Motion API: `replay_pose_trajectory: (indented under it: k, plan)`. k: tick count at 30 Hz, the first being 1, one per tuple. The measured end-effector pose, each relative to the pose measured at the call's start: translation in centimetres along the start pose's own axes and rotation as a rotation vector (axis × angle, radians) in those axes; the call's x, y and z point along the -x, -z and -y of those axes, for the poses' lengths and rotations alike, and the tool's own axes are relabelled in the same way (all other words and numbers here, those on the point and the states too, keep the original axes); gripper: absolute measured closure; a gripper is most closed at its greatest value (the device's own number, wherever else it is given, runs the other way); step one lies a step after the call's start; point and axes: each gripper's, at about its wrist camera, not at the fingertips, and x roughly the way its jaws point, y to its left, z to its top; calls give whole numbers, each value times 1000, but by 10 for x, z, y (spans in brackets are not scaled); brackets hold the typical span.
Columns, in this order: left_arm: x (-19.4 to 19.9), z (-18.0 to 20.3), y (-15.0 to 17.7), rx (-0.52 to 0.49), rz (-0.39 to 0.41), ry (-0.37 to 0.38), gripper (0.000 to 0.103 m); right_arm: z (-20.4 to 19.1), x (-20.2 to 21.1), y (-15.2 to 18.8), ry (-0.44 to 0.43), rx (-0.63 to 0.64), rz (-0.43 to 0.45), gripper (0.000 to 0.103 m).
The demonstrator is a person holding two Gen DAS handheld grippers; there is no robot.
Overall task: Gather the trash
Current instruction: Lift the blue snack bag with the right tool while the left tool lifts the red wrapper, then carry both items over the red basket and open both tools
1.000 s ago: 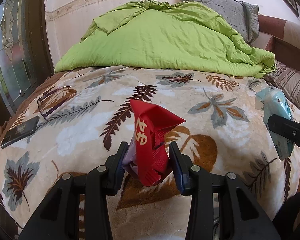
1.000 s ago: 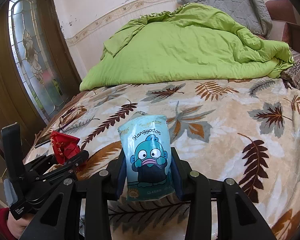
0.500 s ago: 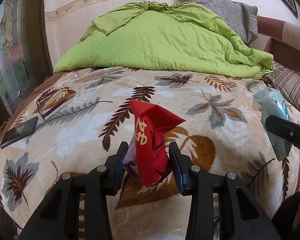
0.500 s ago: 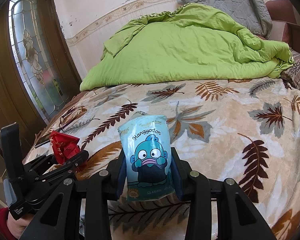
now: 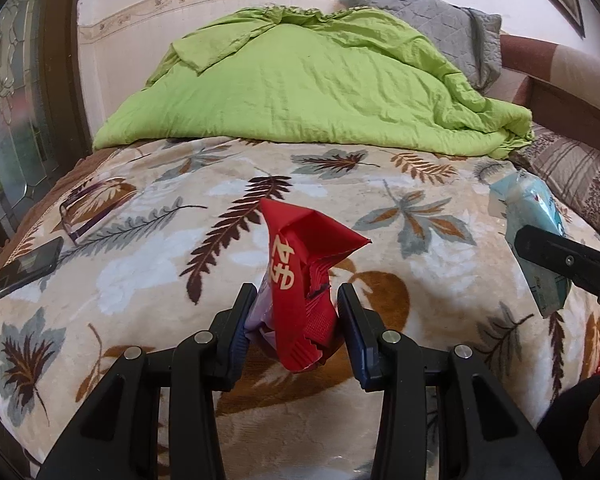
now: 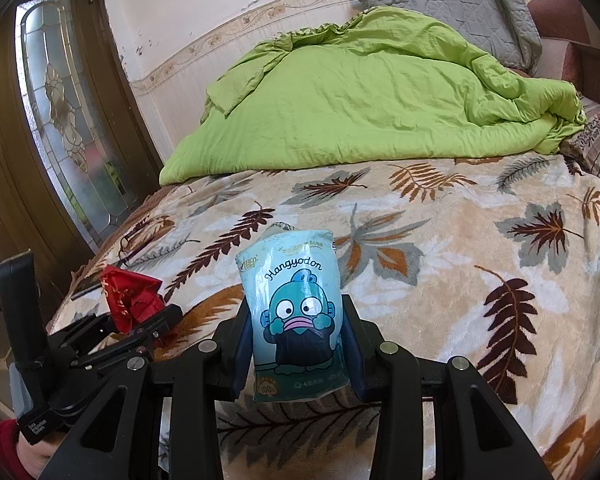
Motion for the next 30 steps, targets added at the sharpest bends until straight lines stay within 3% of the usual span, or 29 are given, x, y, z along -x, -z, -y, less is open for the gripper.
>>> replay_pose_trajectory:
  k: [7, 14, 22, 30]
  plan:
    - [11, 10, 2, -47, 29, 39, 63, 9, 21, 8, -31, -87, 8, 60]
    - [19, 16, 4, -53, 39, 78, 63, 9, 47, 21, -37, -95, 13, 60]
    - [45, 35, 1, -65, 40, 223, 63, 26, 90, 37, -13, -170, 15, 60]
    - [69, 82, -4, -131, 10, 379, 63, 71, 153, 58, 91, -274, 48, 60]
